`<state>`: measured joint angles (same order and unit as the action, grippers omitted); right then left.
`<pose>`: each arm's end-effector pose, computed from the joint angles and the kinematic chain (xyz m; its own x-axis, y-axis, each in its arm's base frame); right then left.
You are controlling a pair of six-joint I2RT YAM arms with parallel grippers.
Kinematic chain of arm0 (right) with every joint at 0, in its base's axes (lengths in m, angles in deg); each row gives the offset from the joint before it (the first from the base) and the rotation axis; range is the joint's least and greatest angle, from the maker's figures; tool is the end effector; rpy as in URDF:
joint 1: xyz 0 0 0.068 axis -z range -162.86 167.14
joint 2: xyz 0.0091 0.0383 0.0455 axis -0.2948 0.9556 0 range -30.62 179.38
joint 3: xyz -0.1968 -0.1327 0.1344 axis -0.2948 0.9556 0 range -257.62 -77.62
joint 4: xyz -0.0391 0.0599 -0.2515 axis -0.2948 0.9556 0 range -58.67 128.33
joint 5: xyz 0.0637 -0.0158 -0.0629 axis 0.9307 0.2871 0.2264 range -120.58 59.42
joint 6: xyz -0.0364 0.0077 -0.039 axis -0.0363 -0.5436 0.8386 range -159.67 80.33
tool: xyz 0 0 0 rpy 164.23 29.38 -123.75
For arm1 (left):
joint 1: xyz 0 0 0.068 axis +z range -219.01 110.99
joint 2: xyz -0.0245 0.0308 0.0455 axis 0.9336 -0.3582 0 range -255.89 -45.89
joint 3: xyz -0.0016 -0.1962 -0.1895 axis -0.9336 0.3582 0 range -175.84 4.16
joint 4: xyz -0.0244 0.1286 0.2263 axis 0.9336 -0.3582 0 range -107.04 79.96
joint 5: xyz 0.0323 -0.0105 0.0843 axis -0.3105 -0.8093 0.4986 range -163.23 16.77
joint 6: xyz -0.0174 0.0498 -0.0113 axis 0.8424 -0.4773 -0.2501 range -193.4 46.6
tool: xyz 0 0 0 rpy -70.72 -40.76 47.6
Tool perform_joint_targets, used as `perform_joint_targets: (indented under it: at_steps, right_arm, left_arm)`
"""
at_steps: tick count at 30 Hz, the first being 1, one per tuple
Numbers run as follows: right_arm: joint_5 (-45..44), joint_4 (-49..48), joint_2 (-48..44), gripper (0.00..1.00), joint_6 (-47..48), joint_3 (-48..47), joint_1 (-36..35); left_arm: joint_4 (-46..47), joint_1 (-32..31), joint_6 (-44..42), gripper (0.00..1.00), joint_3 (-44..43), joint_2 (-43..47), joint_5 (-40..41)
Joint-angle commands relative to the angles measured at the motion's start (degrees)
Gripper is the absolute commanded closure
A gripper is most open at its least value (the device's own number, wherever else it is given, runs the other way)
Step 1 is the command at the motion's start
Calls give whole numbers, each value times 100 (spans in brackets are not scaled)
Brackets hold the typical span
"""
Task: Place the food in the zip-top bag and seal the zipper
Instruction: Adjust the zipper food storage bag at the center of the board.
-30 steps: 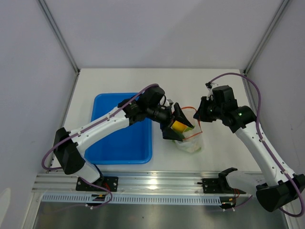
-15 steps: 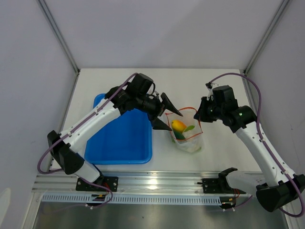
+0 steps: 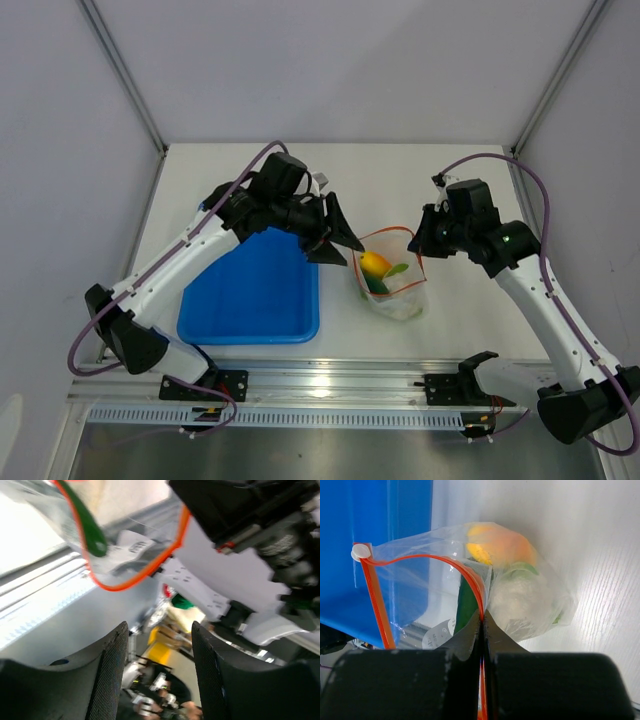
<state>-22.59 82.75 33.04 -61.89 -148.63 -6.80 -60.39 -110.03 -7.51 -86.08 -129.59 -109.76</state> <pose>0.1960 0.0925 0.3649 -0.7750 0.0655 -0.6285 -0.2162 0.9071 0.3611 0.2137 -0.2139 0.3923 -0.9906 -0.1104 0.0813 -0.1288 0.5472 -0.8270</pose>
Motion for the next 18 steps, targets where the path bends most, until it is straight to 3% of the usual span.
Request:
perform_joint_targets:
  at_steps: [1, 10, 18]
  right_arm:
    - [45, 52, 6, 100, -19, -326, -14]
    - [273, 254, -3, 100, -63, -309, 57]
    - [291, 386, -46, 100, -28, -318, 48]
  left_arm:
    - [-580, 6, -1226, 44, -292, -120, 540]
    - [-1047, 14, -2000, 40, -336, -164, 1824]
    - [-784, 164, -2141, 35, -916, -893, 1878]
